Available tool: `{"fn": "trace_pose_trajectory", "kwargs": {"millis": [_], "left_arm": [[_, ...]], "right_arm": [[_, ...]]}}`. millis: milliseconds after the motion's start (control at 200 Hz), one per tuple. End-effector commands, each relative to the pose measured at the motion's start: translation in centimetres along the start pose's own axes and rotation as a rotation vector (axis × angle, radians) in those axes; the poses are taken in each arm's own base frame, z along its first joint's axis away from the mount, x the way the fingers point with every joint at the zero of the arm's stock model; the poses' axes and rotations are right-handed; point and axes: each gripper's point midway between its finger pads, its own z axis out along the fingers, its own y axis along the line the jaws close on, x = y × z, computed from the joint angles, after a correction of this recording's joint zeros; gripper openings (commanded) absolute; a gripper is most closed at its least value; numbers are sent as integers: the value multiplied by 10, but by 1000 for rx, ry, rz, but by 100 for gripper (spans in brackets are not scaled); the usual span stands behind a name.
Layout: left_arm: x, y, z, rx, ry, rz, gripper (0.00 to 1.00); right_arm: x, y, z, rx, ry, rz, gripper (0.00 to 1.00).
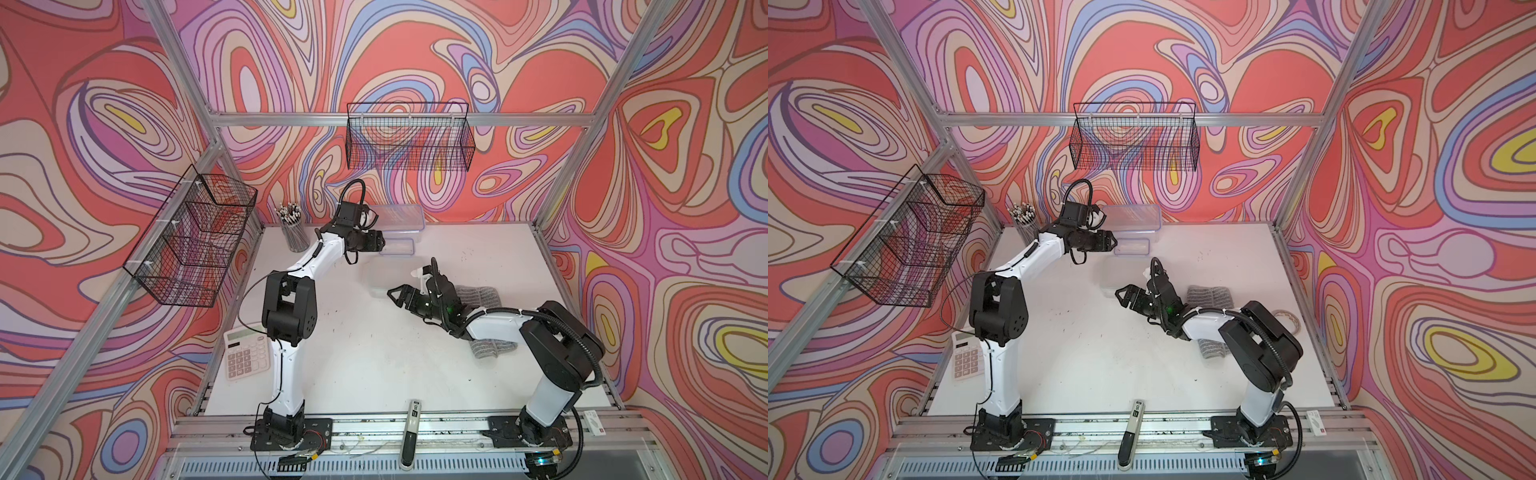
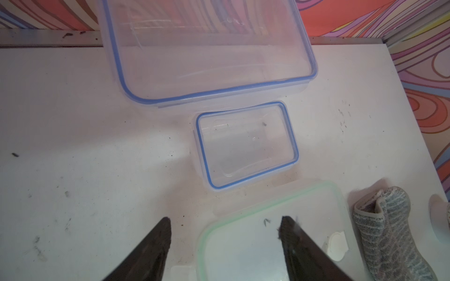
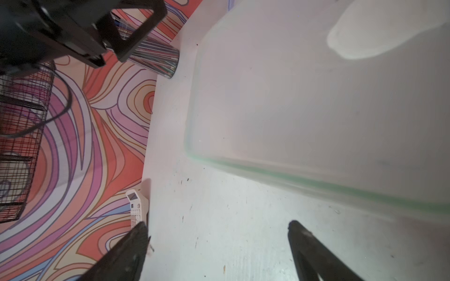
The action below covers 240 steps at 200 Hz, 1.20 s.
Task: Wipe the insides of the lunch boxes
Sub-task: Adjust the lunch box at the center of the board.
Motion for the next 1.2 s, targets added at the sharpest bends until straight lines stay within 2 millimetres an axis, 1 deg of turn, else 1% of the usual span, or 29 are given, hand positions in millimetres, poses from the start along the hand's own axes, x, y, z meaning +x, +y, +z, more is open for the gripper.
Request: {"fn": "trace_pose_trajectory", "kwargs": {"millis": [0,65,195,386,506,611,816,846,861,981,1022,1032,1052,1197], "left_arm": [[10,-9,13,85,62,29,73],[13,-9,22,101,80,20,73],[21,-3,37,98,113,7,71],[31,-2,45,118,138,-3,69],[39,-5,42,138,159,-22,68],[46,-10,35,169,132,-55,66],[73,-19,22,242,125,-143,64],[80,-19,20,243,137,-161,63],[78,-20,20,251,122,-156,63],[92,-21,14,264,116,-188,62],[96,-22,12,272,114,-200,62],[97,-22,12,275,114,-204,62],[99,-22,11,279,114,-210,62],[114,-27,7,311,122,-253,60]], "right_arm": [[7,5,7,-55,-4,58,93],[9,4,8,-60,-6,66,93],[12,3,9,-64,-1,77,93],[16,1,14,-86,5,103,93],[16,-1,14,-80,1,109,93],[14,-3,11,-64,-15,111,93],[10,-7,8,-26,-29,110,93],[9,-9,7,-16,-35,111,93],[9,-10,7,-13,-36,111,93],[9,-18,0,42,-46,113,93],[11,-24,-1,67,-44,111,93],[8,-20,-5,63,-53,108,93],[6,-19,-7,66,-59,105,93],[1,-26,-24,132,-93,86,94]]}}
